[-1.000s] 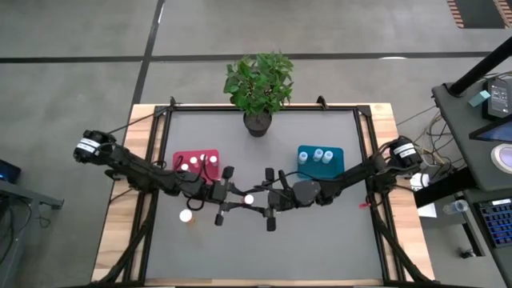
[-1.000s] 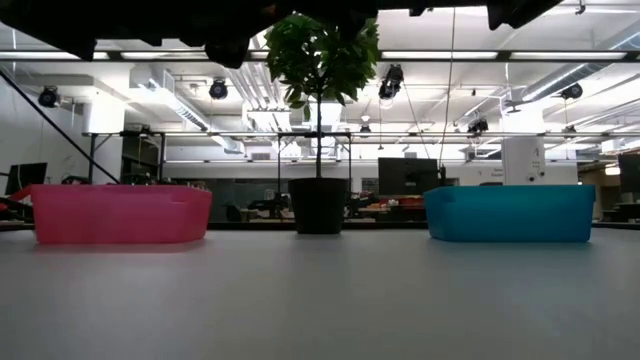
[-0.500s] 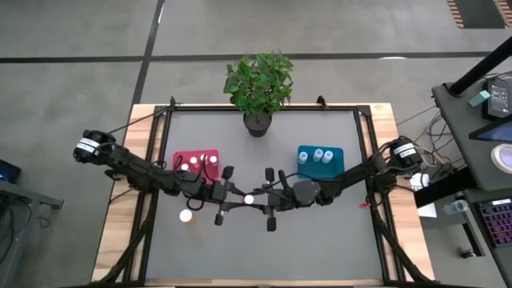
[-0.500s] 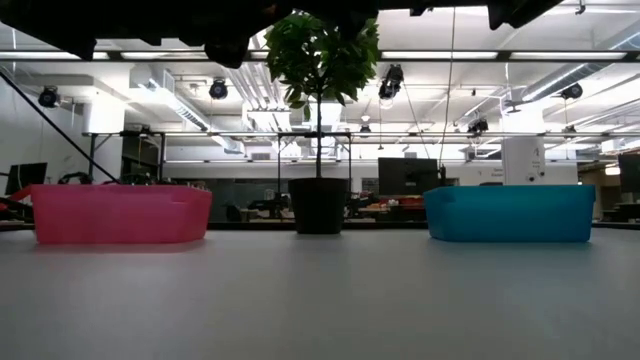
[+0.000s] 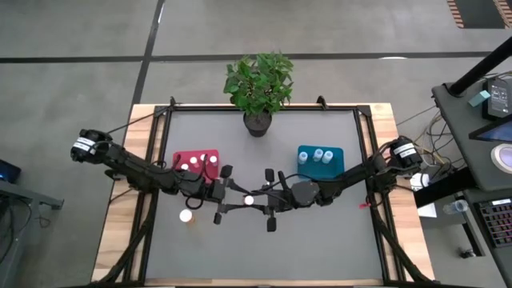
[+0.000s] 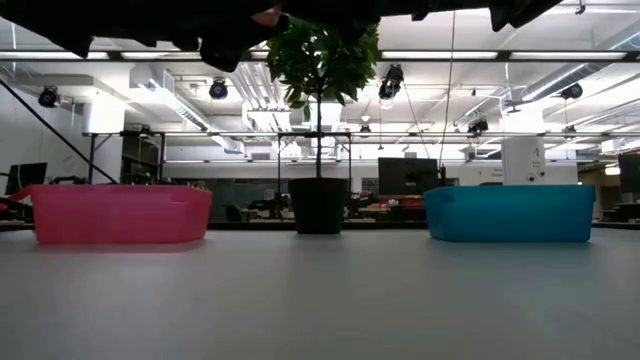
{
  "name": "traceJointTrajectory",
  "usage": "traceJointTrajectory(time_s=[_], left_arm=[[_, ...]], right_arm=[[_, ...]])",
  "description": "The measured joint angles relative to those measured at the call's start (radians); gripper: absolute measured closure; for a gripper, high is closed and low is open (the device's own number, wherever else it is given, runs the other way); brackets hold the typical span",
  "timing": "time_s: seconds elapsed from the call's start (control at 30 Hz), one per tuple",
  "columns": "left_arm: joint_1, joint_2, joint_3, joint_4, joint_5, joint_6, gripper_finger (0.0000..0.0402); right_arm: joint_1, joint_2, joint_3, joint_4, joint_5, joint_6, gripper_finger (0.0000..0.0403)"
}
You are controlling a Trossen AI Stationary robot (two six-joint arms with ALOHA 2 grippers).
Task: Pick and place medicine bottles into bin by pill shape (circle, oval)
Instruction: Put the orange table bottle into the red bin
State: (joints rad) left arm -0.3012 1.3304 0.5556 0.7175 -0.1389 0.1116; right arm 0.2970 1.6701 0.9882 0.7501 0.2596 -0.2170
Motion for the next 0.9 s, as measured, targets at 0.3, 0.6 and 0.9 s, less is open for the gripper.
traceJointTrajectory(time_s=[0.3, 0.6, 0.9], left_arm=[[0.0, -0.151, 0.001, -0.222, -0.004, 0.0, 0.02], [0.0, -0.094, 0.001, -0.037, -0.013, 0.0, 0.02], [0.038, 0.066, 0.012, 0.113, -0.075, 0.007, 0.0201]], right_arm=[[-0.007, -0.105, -0.001, -0.345, 0.006, 0.114, 0.031], [-0.016, -0.111, -0.001, -0.475, 0.058, 0.195, 0.031], [-0.016, -0.111, -0.001, -0.476, 0.059, 0.197, 0.031]])
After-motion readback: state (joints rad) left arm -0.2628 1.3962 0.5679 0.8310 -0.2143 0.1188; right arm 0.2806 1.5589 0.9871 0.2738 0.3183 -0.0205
